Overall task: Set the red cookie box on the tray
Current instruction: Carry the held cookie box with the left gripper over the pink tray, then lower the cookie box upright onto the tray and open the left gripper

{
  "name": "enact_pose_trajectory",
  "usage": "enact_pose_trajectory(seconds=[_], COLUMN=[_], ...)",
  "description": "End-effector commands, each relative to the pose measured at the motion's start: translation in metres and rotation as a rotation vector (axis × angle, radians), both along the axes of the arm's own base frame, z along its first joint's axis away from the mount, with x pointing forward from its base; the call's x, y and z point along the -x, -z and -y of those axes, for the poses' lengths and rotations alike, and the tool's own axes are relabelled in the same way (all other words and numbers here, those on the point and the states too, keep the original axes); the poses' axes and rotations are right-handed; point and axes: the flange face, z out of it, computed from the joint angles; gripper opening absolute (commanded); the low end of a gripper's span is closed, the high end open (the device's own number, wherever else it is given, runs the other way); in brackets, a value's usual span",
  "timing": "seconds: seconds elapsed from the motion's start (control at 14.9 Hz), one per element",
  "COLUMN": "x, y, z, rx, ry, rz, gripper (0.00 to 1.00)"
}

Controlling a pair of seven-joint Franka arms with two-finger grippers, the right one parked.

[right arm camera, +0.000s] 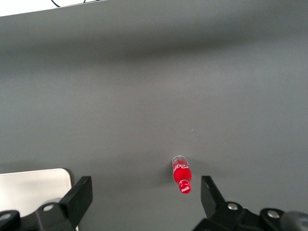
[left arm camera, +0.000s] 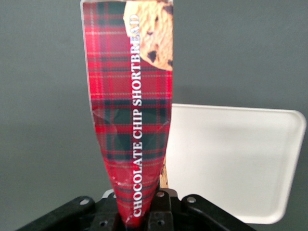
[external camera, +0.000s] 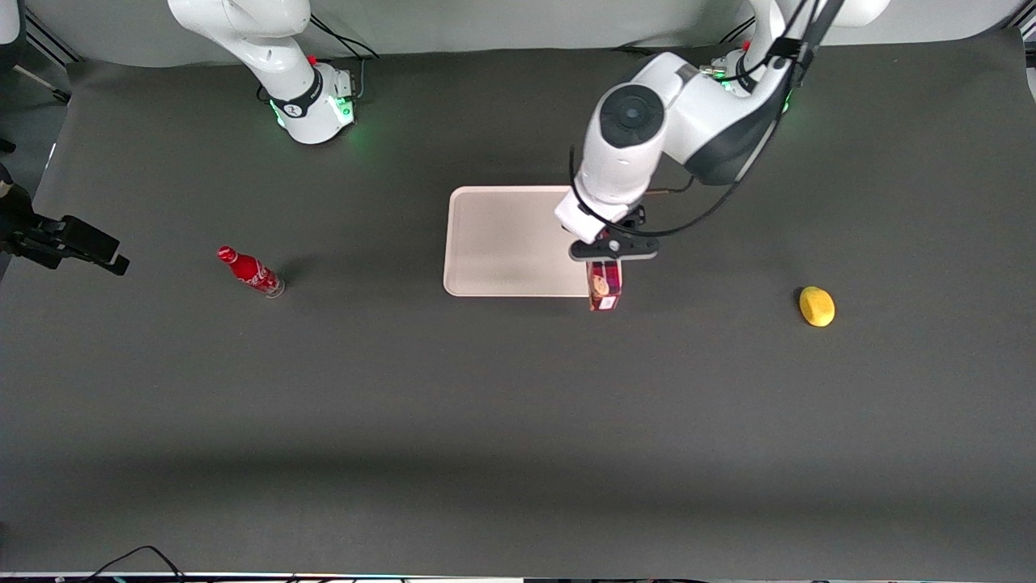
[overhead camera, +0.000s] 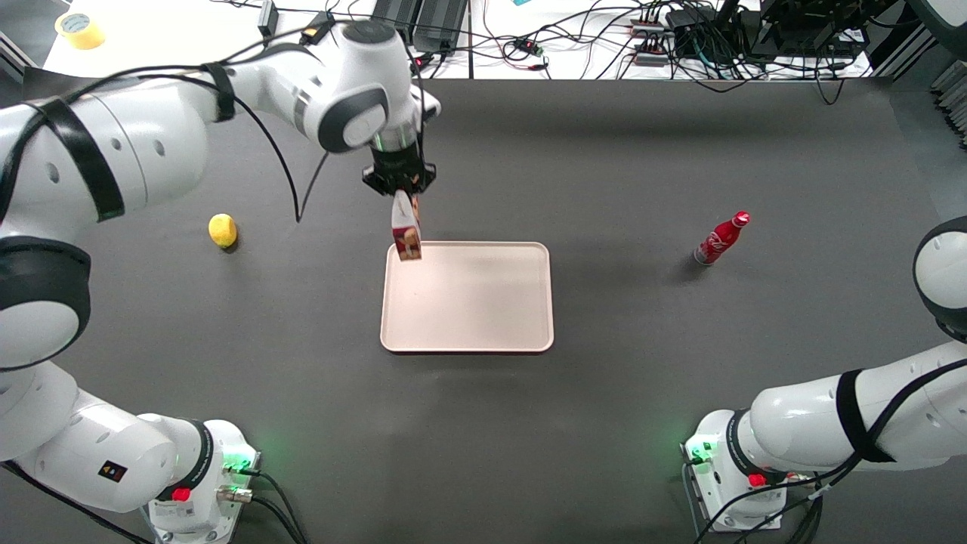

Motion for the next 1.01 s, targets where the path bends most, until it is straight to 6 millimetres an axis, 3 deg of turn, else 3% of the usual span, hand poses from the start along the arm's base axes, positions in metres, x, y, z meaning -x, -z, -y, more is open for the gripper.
enact_pose_trajectory(seconds=[0.0, 0.2, 0.4, 0.94], x=[0.056, 0.083, 0.100, 0.102], y=[0.018, 0.063, 0.090, 0.152], z=[0.018, 0.009, 0.005, 0.000], rx=[-0.072, -0.010, -0.017, -0.008], ry=[-0.004, 0.036, 0.086, 0.083], rz=[0.085, 0.144, 0.157, 0.106], gripper=[0.00, 0.00, 0.00, 0.00])
